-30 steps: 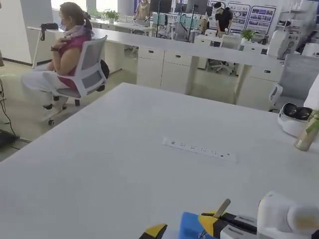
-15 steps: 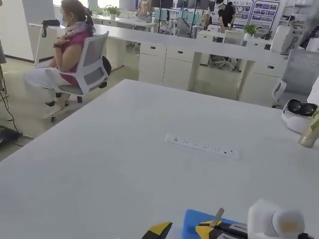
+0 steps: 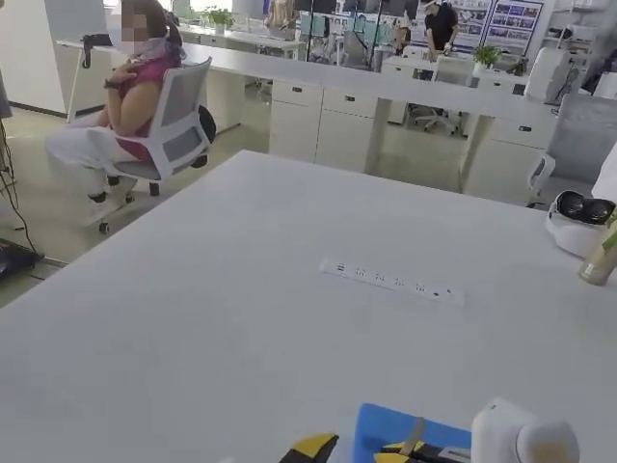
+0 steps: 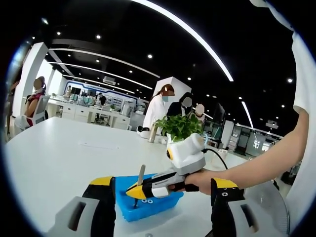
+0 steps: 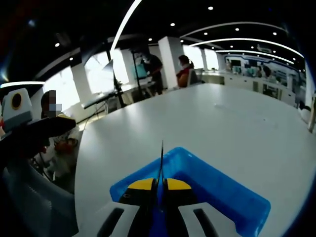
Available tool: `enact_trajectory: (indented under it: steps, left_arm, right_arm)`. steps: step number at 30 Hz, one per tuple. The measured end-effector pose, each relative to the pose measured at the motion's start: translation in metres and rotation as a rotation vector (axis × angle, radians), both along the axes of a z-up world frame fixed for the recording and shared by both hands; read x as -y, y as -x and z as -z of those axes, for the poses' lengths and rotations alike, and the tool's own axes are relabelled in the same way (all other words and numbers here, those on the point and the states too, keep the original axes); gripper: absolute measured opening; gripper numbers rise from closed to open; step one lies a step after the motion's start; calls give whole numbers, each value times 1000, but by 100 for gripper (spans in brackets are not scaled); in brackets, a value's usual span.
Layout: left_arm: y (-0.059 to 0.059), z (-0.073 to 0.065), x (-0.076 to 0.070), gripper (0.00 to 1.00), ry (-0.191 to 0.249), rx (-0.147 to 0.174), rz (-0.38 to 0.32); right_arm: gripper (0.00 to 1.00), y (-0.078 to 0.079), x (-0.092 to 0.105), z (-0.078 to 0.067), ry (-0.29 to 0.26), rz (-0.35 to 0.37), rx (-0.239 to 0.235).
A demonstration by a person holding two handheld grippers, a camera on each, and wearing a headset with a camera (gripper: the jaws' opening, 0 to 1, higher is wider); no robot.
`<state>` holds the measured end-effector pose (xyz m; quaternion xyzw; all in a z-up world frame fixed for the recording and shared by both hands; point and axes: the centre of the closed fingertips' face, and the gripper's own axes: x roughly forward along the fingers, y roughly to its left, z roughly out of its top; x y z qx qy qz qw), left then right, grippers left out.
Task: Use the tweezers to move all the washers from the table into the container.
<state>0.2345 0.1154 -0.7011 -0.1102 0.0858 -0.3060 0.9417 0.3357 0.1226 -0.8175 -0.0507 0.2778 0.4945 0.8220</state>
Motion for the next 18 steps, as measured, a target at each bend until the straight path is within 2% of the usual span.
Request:
enact_trajectory:
  steps: [7, 18]
  left_arm:
    - [1, 0, 1, 80, 5, -2, 5]
    - [1, 2, 1, 80, 6, -11, 8]
  right_arm:
    - [4, 5, -2, 1, 15, -21, 28]
    - [4, 6, 1, 1, 16, -17, 30]
